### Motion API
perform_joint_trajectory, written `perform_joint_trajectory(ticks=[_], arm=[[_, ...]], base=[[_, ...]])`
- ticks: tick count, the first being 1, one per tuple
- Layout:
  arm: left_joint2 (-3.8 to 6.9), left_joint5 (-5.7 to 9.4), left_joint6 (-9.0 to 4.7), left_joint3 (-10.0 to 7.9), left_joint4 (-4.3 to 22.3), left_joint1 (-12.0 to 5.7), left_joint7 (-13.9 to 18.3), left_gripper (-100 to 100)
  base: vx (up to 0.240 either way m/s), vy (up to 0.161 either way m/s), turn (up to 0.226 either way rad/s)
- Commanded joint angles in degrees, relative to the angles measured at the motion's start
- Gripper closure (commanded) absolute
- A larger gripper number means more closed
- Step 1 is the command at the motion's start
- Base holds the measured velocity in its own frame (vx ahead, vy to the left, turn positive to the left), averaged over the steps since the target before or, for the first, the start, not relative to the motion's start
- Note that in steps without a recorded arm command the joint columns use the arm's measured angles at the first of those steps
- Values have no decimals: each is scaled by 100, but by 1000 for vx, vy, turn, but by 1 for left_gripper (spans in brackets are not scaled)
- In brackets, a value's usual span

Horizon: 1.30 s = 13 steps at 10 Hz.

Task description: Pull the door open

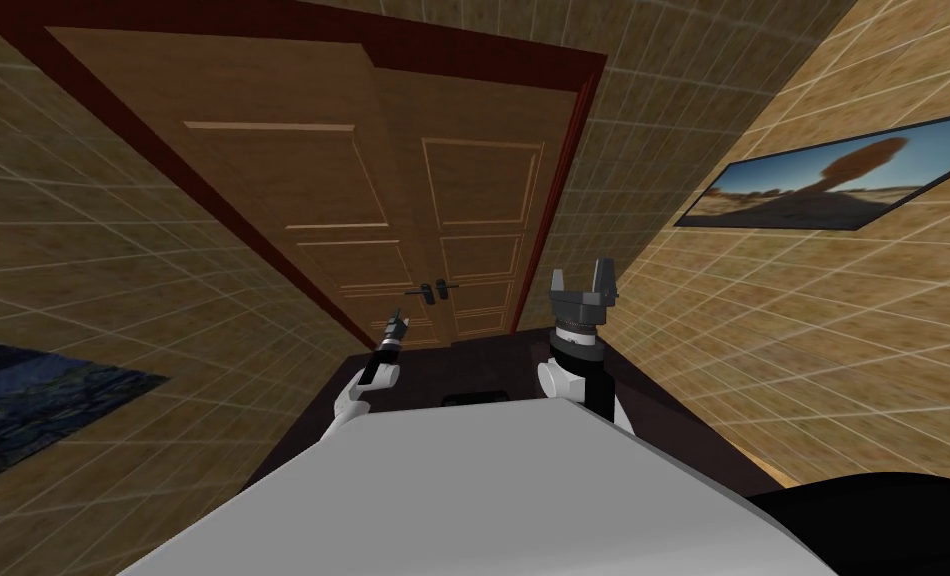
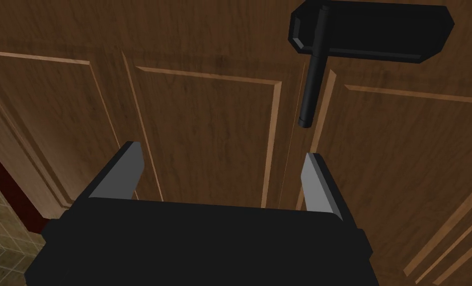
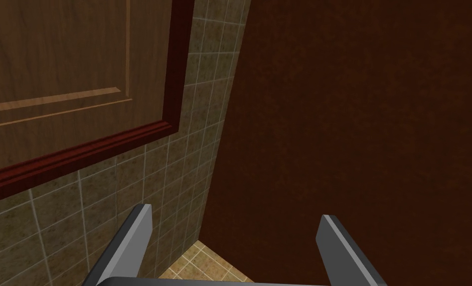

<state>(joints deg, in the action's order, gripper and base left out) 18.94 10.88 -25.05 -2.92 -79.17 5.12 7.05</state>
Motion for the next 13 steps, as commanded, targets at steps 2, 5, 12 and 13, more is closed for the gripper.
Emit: perform_joint_trajectory(ticks=[2, 5, 12, 13], arm=[[103, 36, 52, -40, 284, -102, 99, -100], [200, 71, 91, -80, 614, -225, 197, -100], [410, 145, 174, -166, 1322, -489, 407, -100], [444, 157, 188, -180, 1438, -533, 441, -100]], base=[[108, 5, -77], [93, 20, -73], [99, 21, -61], [117, 22, -83]])
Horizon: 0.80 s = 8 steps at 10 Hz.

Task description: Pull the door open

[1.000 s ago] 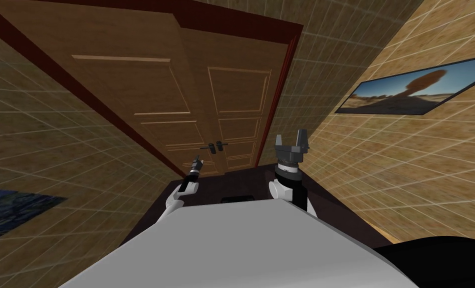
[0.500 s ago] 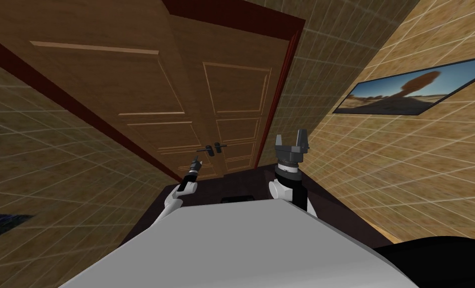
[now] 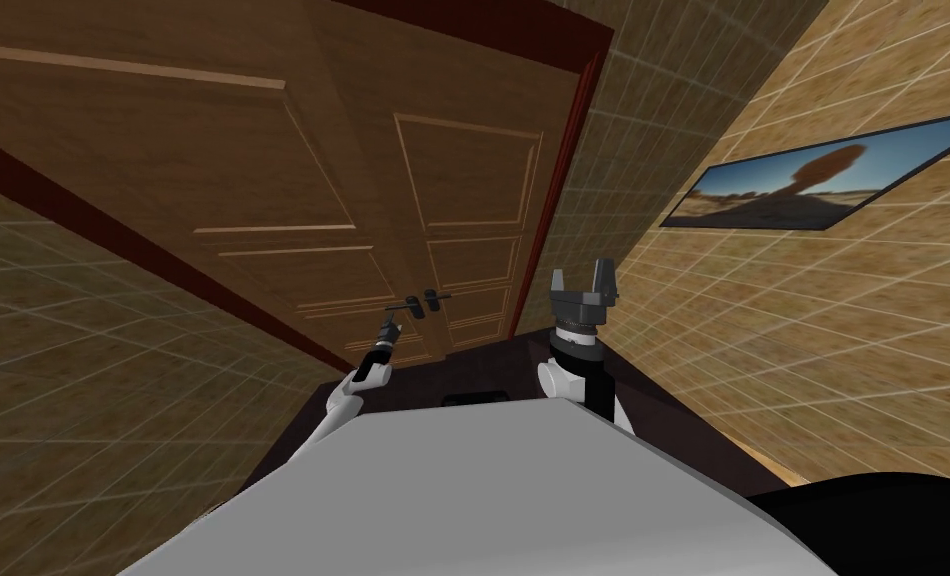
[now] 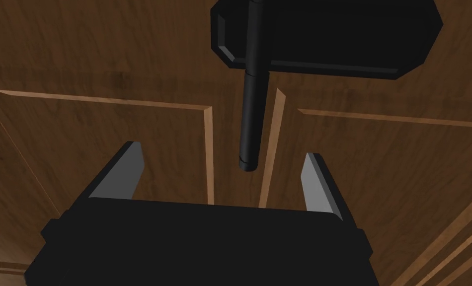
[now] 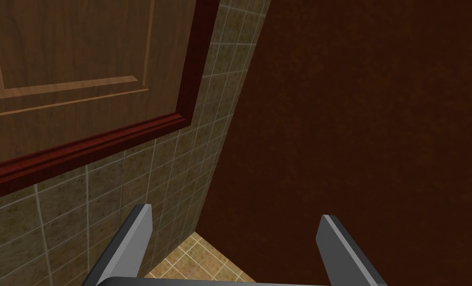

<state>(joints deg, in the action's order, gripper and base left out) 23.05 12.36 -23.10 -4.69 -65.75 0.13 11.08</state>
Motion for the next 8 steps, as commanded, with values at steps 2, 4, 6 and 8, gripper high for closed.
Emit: perform_joint_trajectory(ticks=[2, 4, 6, 8], arm=[[89, 29, 15, -26, 288, -104, 95, -100], [105, 31, 12, -109, 362, -108, 60, -100], [112, 33, 6, -173, 447, -117, 38, -100], [67, 20, -6, -180, 508, -176, 13, -100]], base=[[101, 22, -66], [71, 56, 34], [190, 173, 27], [190, 94, -49]])
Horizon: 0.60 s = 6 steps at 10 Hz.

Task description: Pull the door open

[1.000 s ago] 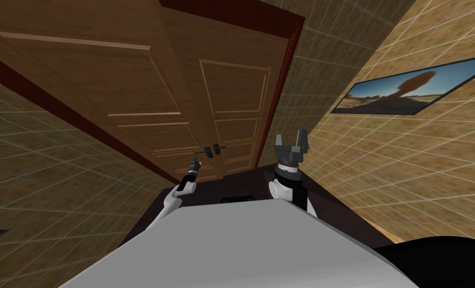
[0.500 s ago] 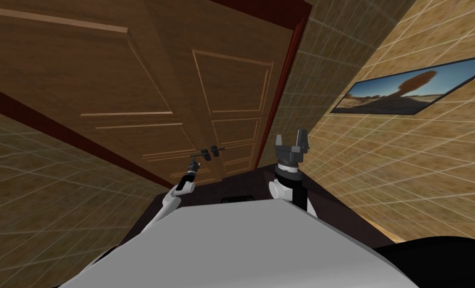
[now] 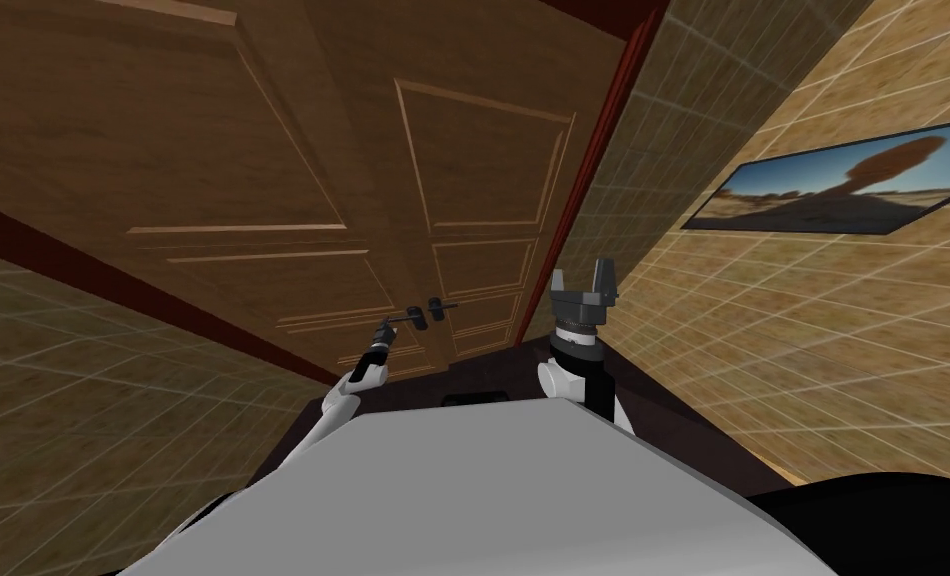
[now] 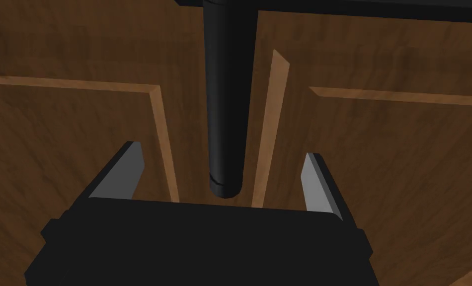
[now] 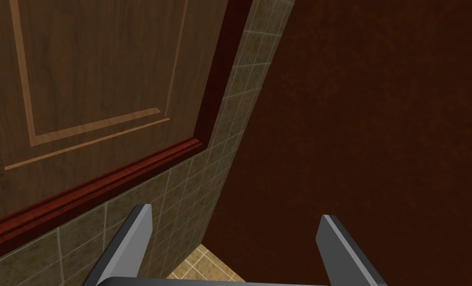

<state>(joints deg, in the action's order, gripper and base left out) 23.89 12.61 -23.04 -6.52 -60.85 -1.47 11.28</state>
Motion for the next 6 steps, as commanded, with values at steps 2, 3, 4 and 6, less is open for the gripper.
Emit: perform_joint_trajectory(ticks=[2, 3, 4, 6], arm=[[-68, -16, -2, 24, -31, -25, -25, -100], [-68, -16, -2, 24, -31, -25, -25, 100], [-68, -16, -2, 24, -31, -25, -25, 100], [-68, -16, -2, 24, -31, -25, -25, 100]], base=[[144, -49, -92], [-11, 11, 28], [-30, 16, -2], [-24, 6, -11]])
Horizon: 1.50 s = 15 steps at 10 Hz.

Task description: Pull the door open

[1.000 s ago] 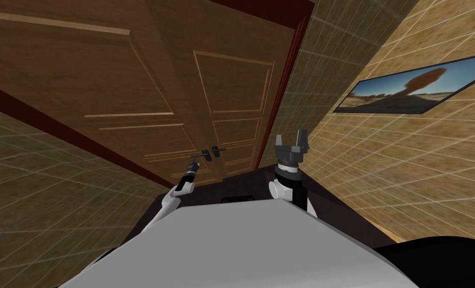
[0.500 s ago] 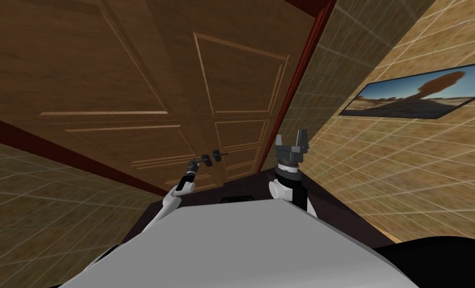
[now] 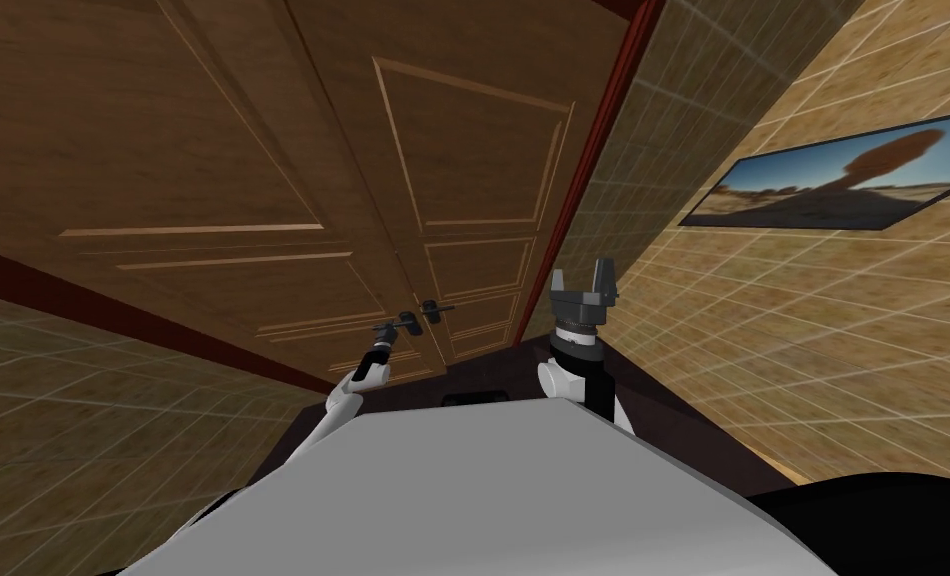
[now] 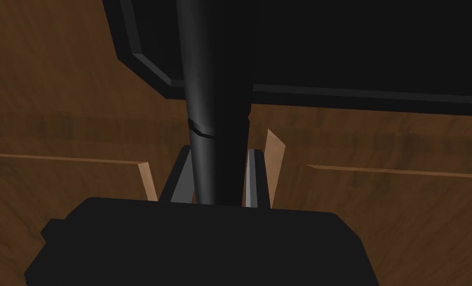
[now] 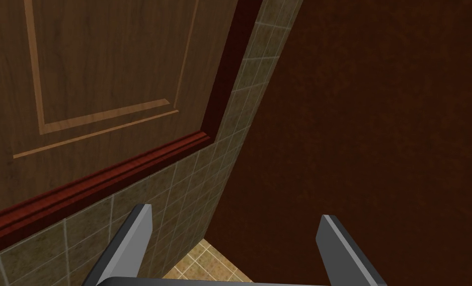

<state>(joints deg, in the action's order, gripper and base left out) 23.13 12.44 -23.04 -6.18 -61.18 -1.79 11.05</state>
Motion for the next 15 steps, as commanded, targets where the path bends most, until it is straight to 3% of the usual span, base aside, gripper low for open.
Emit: perform_joint_trajectory(ticks=[1, 2, 6, 12, 13, 15], arm=[[8, 1, -2, -10, 2, 7, -2, 100], [8, 1, -2, -10, 2, 7, -2, 100], [260, 31, -117, 176, -53, 186, 241, 100], [710, 57, -387, 707, -254, 446, 757, 100], [696, 67, -313, 607, -273, 452, 696, 100], [864, 73, -488, 781, -373, 640, 862, 100]], base=[[-11, -1, 2], [0, 0, 0], [-178, 46, -130], [-237, 95, -215], [-114, 45, -45], [-194, 78, -135]])
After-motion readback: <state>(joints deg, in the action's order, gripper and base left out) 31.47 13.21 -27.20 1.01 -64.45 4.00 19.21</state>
